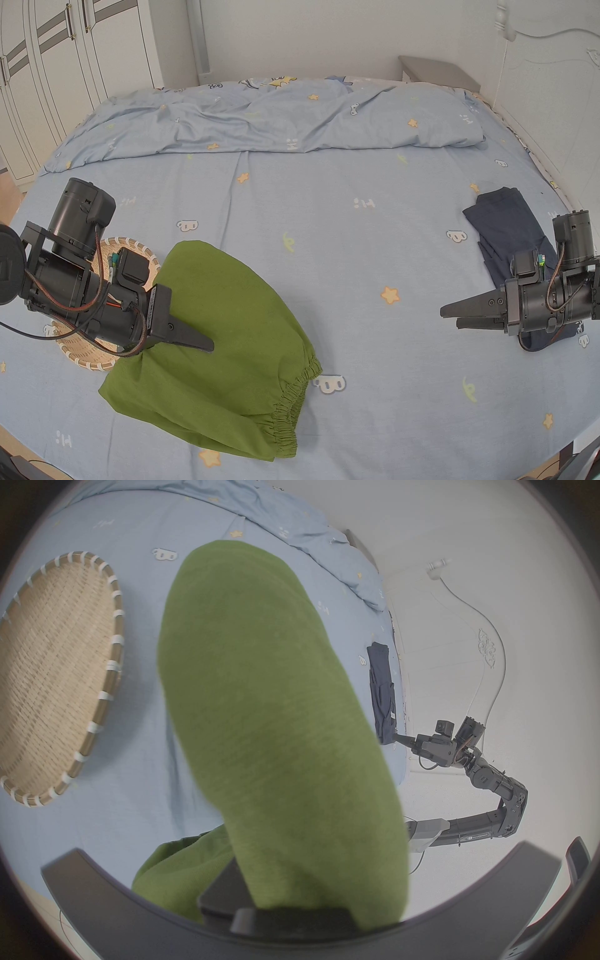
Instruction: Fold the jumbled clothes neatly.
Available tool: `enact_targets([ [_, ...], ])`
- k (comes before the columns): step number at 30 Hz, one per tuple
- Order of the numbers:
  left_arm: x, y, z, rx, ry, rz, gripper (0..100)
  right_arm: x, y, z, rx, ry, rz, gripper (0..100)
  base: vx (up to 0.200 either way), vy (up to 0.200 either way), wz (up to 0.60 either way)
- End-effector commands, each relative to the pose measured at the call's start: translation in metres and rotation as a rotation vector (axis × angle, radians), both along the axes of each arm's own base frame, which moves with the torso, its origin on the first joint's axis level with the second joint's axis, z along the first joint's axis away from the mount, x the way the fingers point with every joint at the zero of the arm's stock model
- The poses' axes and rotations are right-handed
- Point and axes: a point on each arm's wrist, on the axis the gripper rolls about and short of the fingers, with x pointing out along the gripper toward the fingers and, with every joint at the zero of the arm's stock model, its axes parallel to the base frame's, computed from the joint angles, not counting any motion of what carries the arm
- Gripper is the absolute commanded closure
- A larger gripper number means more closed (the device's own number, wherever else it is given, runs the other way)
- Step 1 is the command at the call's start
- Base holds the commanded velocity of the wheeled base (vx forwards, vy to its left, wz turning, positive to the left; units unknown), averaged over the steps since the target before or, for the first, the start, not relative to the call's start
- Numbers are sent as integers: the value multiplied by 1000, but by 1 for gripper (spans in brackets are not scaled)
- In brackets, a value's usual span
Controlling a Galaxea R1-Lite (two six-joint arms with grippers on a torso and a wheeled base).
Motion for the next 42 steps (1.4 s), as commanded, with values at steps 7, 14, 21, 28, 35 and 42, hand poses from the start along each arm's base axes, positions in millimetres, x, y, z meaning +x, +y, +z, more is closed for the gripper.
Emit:
enact_targets([
  [7,-4,-5,-2,9,-15,-35,100,-1,0,1,0,-4,1,0,0,143,0],
  [14,-4,-24,8,35,-181,-147,100,-2,0,1,0,-2,1,0,0,0,0],
  [21,-3,-24,31,26,-310,-170,100,-3,0,4,1,-7,1,0,0,0,0],
  [28,-41,1,74,-24,-507,-115,100,0,-2,3,0,-4,-10,0,0,0,0],
  [35,-31,39,95,-10,-681,153,100,0,-2,3,0,-4,-7,0,0,0,0],
  [42,-5,70,77,12,-607,299,100,0,-2,3,0,-4,-10,0,0,0,0],
])
